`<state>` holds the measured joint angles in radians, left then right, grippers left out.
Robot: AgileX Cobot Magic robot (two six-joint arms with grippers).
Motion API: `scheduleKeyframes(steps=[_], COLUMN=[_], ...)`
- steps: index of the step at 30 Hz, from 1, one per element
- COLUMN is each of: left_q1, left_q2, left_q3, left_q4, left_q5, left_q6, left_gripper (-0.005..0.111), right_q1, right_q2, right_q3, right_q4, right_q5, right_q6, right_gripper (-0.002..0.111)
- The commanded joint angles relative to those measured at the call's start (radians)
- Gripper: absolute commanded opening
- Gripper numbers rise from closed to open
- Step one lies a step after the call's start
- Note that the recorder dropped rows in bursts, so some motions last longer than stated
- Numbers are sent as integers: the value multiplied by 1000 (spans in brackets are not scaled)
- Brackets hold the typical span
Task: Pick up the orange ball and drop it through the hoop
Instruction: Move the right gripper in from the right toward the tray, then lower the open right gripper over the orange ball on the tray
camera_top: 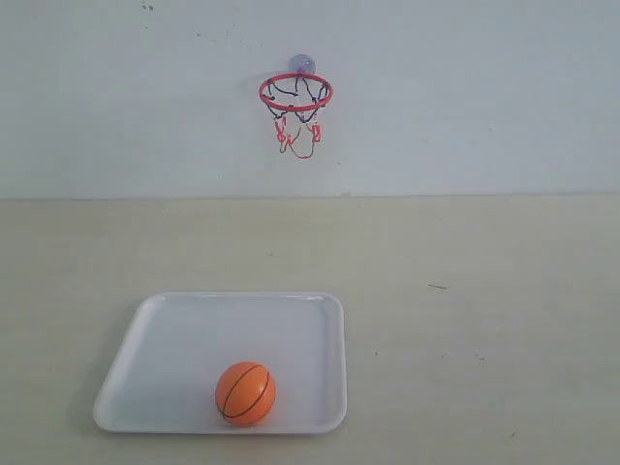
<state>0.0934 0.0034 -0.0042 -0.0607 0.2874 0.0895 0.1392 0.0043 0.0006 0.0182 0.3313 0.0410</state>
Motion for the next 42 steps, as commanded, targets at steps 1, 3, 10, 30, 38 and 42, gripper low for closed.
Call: scheduleKeyframes(steps=[1, 3, 10, 30, 38, 42], left_q1=[4, 4, 4, 4, 4, 4], left_q2=[-3, -3, -3, -3, -3, -3], left_q3=[4, 4, 4, 4, 4, 4], left_q4=[-7, -7, -7, -7, -7, -7], left_q5=[1, 1, 1, 1, 1, 1], left_q6=[2, 2, 2, 2, 2, 2], left_gripper=[4, 4, 4, 4, 4, 4], right_q1=[1, 1, 1, -1, 1, 83], right_q2=[-4, -4, -4, 746, 1428, 1615], right_q3=[-1, -1, -1, -634, -750, -928], right_q4=[-1, -1, -1, 310, 718, 840], right_q5=[-17, -18, -70, 244, -57, 336], right_q6=[2, 2, 2, -466, -504, -900], right_gripper=[-1, -1, -1, -1, -1, -1])
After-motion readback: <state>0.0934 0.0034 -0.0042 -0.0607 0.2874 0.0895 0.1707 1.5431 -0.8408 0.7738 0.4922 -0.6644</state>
